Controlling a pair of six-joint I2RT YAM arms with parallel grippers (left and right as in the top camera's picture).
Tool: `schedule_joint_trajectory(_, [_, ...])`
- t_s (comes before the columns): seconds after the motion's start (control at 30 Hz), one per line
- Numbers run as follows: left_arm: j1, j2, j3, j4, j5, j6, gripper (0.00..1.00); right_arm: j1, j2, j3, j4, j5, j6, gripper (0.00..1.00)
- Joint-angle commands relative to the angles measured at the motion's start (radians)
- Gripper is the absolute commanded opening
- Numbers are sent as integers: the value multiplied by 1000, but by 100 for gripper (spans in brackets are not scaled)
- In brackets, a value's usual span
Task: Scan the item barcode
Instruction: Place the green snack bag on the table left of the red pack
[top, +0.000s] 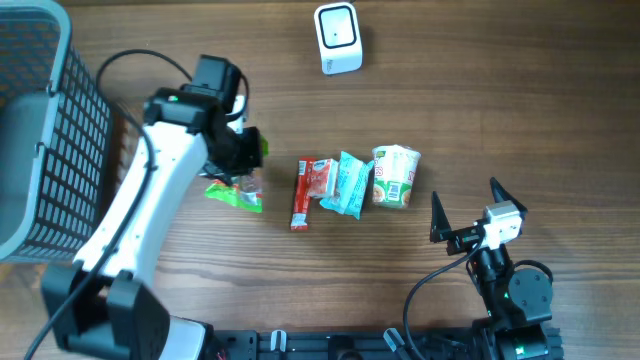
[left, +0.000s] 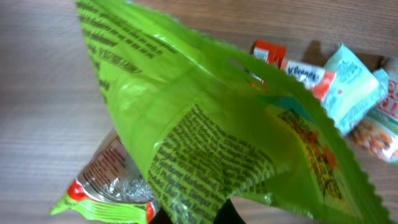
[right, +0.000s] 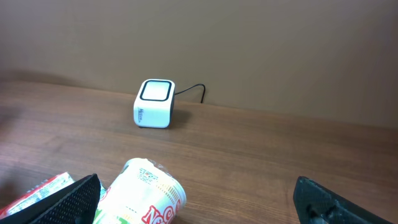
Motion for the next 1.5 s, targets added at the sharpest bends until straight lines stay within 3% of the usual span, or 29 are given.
schedule_joint_trajectory(0.0, [-56, 141, -45, 78, -2, -21, 4, -5, -4, -1, 2, 4, -2, 100])
schedule_joint_trajectory(0.13, [-73, 227, -45, 111, -2, -24, 4, -5, -4, -1, 2, 4, -2, 100])
schedule_joint_trajectory(0.27, [-73, 232, -45, 122, -2, -24, 11, -5, -4, -1, 2, 4, -2, 100])
schedule_joint_trajectory(0.6, [-140, 232, -45, 159, -11, -76, 12, -5, -4, -1, 2, 4, -2, 100])
schedule_joint_trajectory(0.63, [-146, 232, -45, 159, -19, -76, 32, -5, -5, -1, 2, 4, -2, 100])
schedule_joint_trajectory(0.67, [-147, 232, -45, 158, -31, -76, 77, -5, -4, -1, 2, 4, -2, 100])
schedule_joint_trajectory(0.7, [-147, 232, -45, 159, -50, -76, 100, -5, -4, -1, 2, 4, -2, 100])
schedule_joint_trajectory(1.0, [-145, 232, -53, 246, -63, -76, 100, -5, -4, -1, 2, 4, -2, 100])
schedule_joint_trajectory(1.1, [-144, 232, -126, 364, -90, -77, 100, -5, -4, -1, 2, 4, -2, 100])
schedule_joint_trajectory(1.23, [-144, 232, -161, 289, -205, -125, 99, -5, -4, -1, 2, 4, -2, 100])
schedule_joint_trajectory(1.47, [-144, 203, -158, 201, -197, -152, 100, -5, -4, -1, 2, 4, -2, 100])
